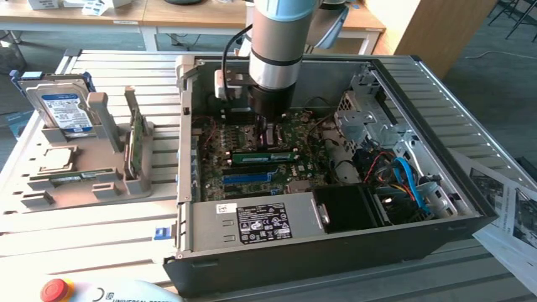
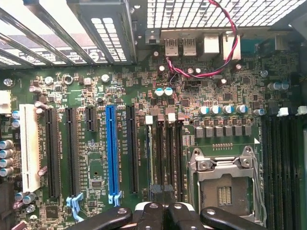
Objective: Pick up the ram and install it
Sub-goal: 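Press down the ram until it locks into place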
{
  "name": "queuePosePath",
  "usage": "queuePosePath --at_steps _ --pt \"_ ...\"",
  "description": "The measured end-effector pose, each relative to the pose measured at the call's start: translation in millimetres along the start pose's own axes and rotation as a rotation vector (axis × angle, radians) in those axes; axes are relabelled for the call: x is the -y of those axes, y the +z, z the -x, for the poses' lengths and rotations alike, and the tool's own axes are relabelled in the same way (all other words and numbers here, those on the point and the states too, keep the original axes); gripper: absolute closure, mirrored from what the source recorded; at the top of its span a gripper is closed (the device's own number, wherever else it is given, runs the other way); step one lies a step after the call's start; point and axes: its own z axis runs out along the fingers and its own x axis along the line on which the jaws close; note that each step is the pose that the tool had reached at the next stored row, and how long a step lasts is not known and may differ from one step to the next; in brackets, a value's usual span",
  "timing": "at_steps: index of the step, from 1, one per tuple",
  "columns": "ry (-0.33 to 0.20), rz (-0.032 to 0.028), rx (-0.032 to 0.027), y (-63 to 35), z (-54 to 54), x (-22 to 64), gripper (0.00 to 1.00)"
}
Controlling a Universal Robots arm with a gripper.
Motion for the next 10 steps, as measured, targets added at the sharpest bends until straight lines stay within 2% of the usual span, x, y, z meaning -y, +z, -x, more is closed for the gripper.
queuePosePath --at_steps 10 --pt "0.0 -0.0001 0.0001 2.3 -0.5 -0.4 0.89"
